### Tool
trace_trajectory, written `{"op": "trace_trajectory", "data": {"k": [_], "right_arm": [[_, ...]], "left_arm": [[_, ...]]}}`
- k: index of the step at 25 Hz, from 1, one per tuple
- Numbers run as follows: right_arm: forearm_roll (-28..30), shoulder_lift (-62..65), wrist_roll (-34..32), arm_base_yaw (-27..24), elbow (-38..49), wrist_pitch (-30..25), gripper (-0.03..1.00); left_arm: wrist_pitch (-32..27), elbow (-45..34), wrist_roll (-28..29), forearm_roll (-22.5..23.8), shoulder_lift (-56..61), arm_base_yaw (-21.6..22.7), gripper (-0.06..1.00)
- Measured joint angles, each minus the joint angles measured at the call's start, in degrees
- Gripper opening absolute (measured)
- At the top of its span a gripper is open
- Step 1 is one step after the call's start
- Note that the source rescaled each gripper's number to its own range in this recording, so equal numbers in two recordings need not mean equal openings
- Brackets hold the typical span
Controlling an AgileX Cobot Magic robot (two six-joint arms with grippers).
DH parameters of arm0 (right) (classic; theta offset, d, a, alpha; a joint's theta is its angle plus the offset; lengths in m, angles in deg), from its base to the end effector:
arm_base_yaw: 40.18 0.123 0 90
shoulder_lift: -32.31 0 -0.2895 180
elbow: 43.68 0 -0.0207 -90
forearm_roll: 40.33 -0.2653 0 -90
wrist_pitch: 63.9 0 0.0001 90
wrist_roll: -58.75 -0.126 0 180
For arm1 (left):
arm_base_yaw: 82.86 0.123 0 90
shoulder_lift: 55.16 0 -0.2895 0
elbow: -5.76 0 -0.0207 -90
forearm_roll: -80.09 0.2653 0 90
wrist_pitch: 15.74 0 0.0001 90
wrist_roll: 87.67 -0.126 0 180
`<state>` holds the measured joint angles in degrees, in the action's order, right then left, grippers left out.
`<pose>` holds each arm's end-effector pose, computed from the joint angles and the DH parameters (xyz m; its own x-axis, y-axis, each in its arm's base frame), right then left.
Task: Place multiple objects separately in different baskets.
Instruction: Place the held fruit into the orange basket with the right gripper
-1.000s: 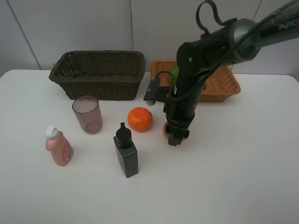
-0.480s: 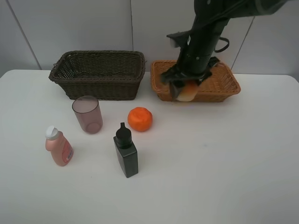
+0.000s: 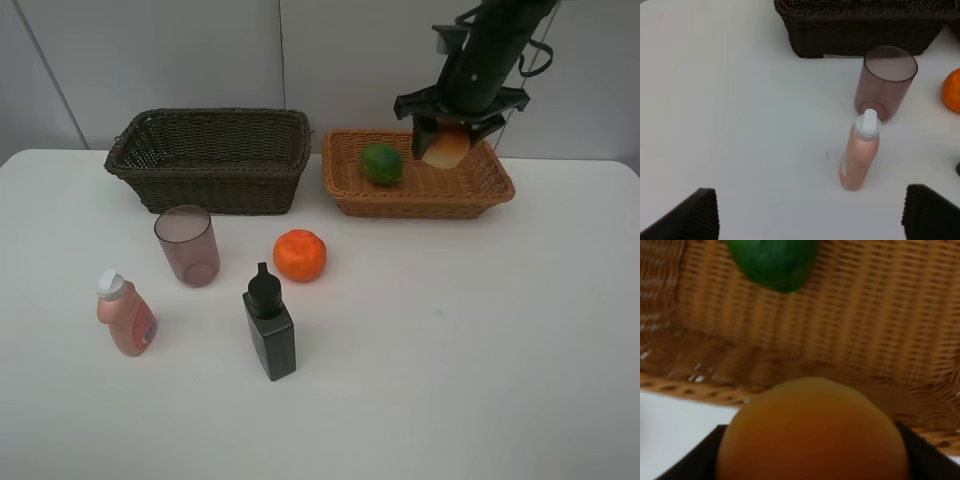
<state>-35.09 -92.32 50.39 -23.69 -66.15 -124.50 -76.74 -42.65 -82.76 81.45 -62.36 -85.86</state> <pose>0.4493 0.1225 0.2056 -0.9368 -0.1726 -0.3042 -0.1667 0.9850 -0.0455 0.0327 0.0009 0.2697 -0.4485 -0.0507 -0.8924 0.0006 0.9984 -0.0570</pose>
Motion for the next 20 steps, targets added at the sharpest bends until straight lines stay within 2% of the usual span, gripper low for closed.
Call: {"op": "trace_trajectory", "data": {"k": [9, 20], "right_arm": [[1.7, -4.7, 0.0, -4.0, -0.6, 11.1, 0.41], [2.9, -9.6, 0.0, -5.2, -0.6, 18.1, 0.41]], "left_arm": [[0.0, 0.0, 0.0, 0.0, 0.0, 0.0, 0.96], [0.0, 0.0, 0.0, 0.0, 0.0, 0.0, 0.96]]}}
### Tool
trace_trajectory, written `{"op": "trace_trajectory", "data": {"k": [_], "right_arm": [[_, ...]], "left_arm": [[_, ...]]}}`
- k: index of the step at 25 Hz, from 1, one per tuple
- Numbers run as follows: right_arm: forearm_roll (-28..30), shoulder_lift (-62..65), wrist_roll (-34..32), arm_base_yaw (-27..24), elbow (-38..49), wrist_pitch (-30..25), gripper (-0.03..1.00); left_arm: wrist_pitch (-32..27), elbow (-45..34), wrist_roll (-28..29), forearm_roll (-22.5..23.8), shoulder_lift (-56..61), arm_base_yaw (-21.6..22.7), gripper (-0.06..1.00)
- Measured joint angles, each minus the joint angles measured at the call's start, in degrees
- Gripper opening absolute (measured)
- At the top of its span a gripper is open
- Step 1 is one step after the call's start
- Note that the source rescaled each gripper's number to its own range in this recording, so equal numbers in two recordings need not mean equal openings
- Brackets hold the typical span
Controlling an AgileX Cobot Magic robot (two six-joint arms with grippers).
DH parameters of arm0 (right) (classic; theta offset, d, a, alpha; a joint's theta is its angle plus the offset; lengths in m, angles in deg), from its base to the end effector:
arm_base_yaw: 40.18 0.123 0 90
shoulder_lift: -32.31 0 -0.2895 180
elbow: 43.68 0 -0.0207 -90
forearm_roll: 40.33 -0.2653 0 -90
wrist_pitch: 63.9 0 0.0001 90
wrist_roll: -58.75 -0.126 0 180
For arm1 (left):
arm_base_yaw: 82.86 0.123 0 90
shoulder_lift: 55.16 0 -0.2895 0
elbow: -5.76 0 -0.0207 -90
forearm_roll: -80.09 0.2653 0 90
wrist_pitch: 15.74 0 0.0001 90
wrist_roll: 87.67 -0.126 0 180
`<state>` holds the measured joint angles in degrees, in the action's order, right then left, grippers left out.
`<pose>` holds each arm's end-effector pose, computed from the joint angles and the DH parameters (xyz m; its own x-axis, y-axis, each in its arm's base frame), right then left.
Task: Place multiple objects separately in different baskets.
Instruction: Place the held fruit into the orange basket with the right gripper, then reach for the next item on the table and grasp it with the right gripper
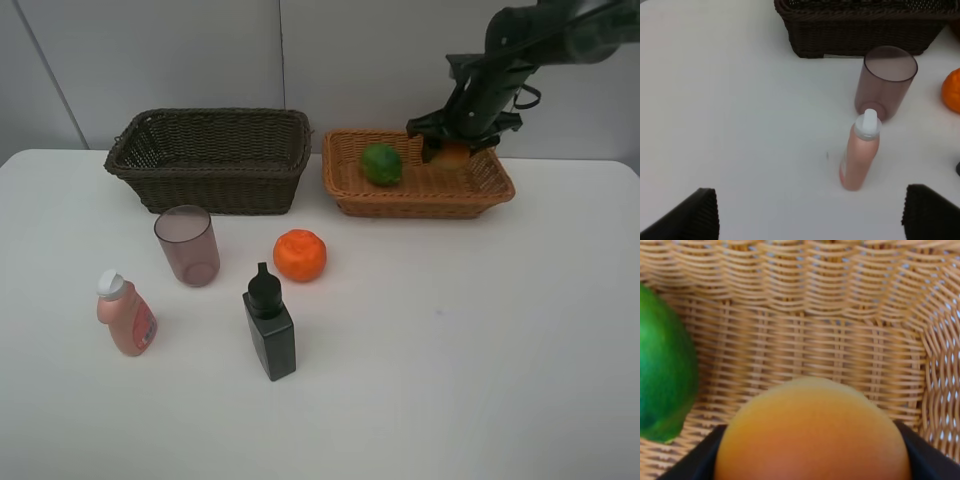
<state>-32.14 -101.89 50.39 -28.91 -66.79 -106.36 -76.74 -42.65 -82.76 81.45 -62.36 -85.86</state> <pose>0.5056 0.0884 0.1423 -0.8812 -0.1349 -0.4531 -0.1168 0.9908 -0.0678 0.0327 0.0009 0.2697 -0.4485 -0.0507 -0.8924 0.0006 0.9984 -0.0570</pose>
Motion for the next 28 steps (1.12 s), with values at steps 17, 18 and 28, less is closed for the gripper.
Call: {"op": "trace_trajectory", "data": {"k": [17, 18, 28], "right_arm": [[0.0, -2.4, 0.7, 0.0, 0.0, 0.3, 0.9], [0.0, -2.4, 1.2, 0.0, 0.0, -0.1, 0.92], [-0.2, 4.5, 1.9, 3.7, 0.0, -8.8, 0.95]], "left_arm": [[0.0, 0.0, 0.0, 0.0, 0.0, 0.0, 0.96], [0.0, 0.0, 0.0, 0.0, 0.0, 0.0, 0.96], [0.0, 0.0, 0.0, 0.0, 0.0, 0.0, 0.96]]}}
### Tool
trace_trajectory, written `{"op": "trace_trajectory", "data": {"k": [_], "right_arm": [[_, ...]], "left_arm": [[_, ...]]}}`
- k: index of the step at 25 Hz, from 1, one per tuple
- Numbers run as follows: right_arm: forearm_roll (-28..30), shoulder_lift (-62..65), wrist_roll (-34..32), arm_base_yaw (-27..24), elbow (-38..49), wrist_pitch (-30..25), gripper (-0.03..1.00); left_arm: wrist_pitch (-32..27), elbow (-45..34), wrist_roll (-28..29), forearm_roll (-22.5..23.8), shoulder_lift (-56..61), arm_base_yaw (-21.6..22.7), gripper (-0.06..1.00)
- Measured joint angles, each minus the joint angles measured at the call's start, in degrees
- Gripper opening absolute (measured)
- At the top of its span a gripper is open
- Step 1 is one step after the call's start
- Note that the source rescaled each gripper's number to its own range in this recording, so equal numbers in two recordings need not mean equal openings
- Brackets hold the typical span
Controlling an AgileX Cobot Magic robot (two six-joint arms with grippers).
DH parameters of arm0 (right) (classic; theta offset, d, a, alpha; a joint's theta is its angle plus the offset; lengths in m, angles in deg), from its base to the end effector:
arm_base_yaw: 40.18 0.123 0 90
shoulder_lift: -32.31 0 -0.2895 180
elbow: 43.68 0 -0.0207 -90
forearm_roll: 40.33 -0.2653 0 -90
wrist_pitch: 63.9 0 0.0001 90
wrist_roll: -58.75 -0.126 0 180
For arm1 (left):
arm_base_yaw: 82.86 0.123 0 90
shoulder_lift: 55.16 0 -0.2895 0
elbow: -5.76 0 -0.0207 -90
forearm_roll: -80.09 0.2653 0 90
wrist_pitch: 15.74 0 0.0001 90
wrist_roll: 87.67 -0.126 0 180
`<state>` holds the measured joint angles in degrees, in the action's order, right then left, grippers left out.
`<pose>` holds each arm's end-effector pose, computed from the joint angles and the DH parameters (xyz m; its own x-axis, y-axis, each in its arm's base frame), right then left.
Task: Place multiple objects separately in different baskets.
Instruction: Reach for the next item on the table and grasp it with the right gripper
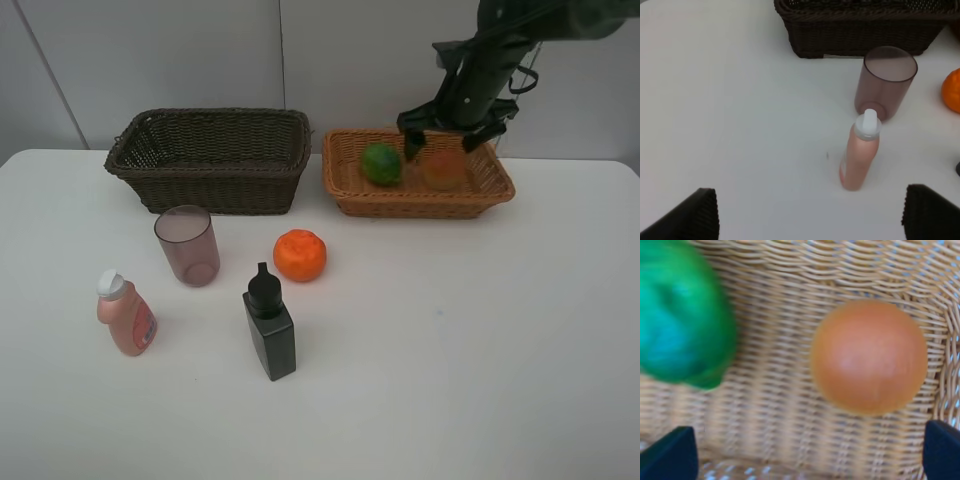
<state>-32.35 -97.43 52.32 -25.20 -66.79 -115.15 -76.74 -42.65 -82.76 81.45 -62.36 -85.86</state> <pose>0.4796 0.1142 0.1737 -0.8983 -0.2149 -0.3833 -0.1950 0.9766 -0.0907 0.0327 0.0009 0.2697 -0.4485 -0.0507 -0.8924 0.0006 0.9984 -0.0570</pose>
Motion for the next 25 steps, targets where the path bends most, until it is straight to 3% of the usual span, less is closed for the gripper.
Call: {"op": "trace_trajectory", "data": {"k": [11, 16, 25], "right_arm": [[-1.6, 3.9, -8.0, 8.7, 0.0, -15.6, 0.95], [-1.6, 4.0, -12.7, 14.5, 0.0, -15.9, 0.95], [0.4, 3.9, -23.2, 23.8, 0.0, -12.0, 0.95]], "left_arm": [[0.0, 0.0, 0.0, 0.0, 0.0, 0.0, 0.96], [0.0, 0.0, 0.0, 0.0, 0.0, 0.0, 0.96], [0.0, 0.0, 0.0, 0.0, 0.0, 0.0, 0.96]]}}
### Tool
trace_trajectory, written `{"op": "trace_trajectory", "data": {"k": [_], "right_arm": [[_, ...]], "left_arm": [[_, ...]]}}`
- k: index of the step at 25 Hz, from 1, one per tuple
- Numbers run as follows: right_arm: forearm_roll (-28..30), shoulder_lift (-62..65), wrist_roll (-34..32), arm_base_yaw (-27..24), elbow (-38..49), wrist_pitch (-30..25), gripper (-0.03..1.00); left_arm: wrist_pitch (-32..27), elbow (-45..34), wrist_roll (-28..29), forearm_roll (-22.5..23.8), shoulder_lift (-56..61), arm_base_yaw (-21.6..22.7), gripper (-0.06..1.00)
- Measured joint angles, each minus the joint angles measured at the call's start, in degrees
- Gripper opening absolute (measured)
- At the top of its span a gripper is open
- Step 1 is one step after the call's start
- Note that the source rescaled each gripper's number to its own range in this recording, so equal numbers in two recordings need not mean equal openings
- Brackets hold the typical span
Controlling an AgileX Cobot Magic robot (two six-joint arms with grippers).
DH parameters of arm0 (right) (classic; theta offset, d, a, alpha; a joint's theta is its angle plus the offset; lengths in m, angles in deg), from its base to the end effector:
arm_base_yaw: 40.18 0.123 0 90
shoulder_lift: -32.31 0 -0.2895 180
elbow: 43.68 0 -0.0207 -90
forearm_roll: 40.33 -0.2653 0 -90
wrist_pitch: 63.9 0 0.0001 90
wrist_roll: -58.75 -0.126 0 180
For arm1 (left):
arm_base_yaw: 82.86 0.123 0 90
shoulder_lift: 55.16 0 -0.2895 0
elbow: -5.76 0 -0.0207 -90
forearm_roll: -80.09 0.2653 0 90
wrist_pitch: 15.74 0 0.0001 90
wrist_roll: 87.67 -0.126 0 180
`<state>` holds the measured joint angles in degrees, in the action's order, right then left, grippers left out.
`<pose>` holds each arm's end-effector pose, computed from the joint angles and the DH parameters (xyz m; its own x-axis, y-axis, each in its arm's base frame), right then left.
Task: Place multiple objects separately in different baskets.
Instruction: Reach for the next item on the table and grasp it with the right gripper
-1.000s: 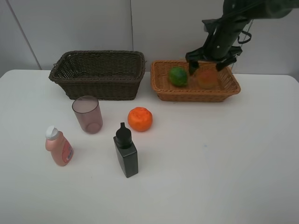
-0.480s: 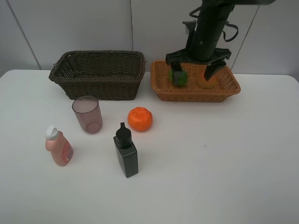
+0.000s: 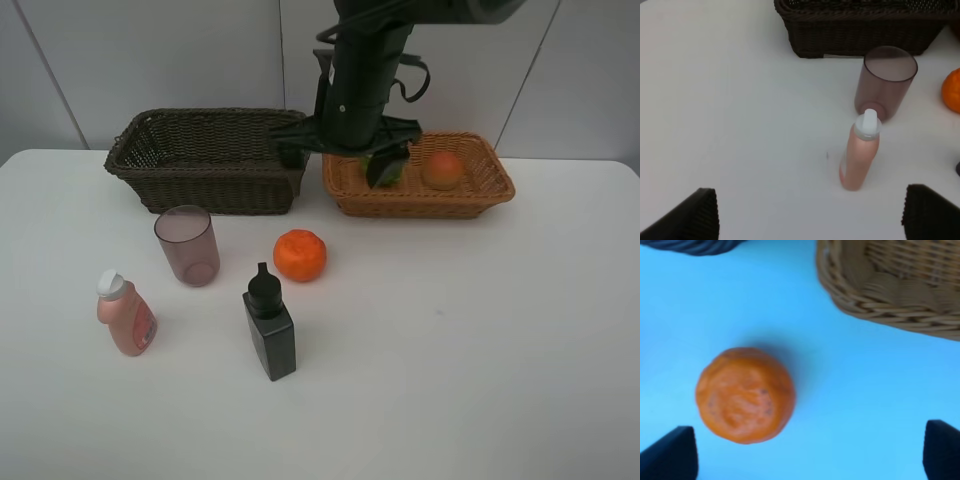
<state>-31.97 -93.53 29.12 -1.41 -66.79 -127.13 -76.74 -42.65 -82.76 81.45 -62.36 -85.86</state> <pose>0.3717 0.2775 0.1983 -0.9398 -0.2004 -0.2769 -0.2070 0.9783 -0.0056 0.0327 0.0009 0.2697 -0.4485 -0.0507 -0.8924 0.0006 0.9984 -0.0570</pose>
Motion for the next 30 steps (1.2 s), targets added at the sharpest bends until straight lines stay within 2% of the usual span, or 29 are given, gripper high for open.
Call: {"op": "trace_trajectory", "data": {"k": [4, 11, 20, 30], "right_arm": [[2.6, -0.9, -5.0, 2.3, 0.0, 1.4, 0.95], [6.8, -3.9, -14.7, 3.2, 0.0, 3.6, 0.95], [7.1, -7.7, -18.4, 3.8, 0.0, 7.9, 0.95], [5.2, -10.7, -18.8, 3.8, 0.0, 11.0, 0.95]], "left_arm": [[0.0, 0.0, 0.0, 0.0, 0.0, 0.0, 0.96], [0.0, 0.0, 0.0, 0.0, 0.0, 0.0, 0.96], [0.0, 0.0, 0.0, 0.0, 0.0, 0.0, 0.96], [0.0, 0.0, 0.0, 0.0, 0.0, 0.0, 0.96]]}}
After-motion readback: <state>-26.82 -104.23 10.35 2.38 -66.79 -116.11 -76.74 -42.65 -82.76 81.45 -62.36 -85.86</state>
